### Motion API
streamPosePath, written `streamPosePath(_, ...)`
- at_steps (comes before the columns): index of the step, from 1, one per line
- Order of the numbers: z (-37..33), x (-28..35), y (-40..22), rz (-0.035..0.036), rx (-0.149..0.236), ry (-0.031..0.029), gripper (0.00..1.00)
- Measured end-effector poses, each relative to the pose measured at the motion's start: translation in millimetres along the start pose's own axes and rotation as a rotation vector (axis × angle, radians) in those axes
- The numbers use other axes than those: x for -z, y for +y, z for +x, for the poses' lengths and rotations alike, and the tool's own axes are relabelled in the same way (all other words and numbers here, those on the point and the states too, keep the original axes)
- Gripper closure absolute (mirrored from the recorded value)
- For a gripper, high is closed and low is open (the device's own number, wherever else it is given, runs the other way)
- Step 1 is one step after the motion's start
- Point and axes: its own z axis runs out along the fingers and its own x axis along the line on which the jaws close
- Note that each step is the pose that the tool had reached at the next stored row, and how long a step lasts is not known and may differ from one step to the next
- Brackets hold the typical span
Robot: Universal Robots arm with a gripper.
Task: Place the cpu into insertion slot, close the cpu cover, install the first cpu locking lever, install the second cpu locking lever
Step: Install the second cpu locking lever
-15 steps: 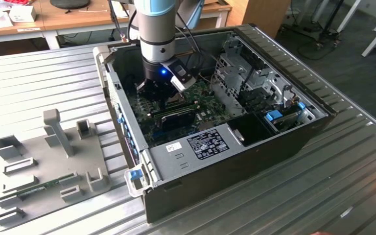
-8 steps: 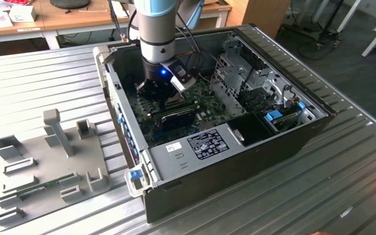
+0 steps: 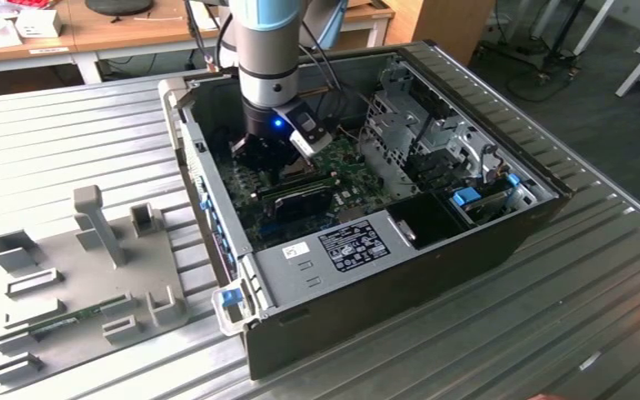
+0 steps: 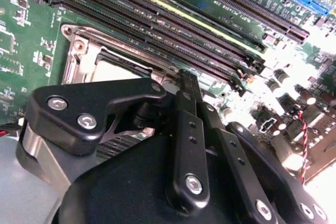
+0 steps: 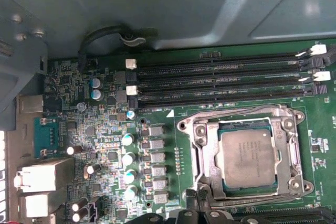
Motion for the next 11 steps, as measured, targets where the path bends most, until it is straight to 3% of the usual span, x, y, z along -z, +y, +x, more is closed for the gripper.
streamPosePath(11, 3.4, 0.2, -0.6, -0.0028, 0.0, -0.0005, 0.89)
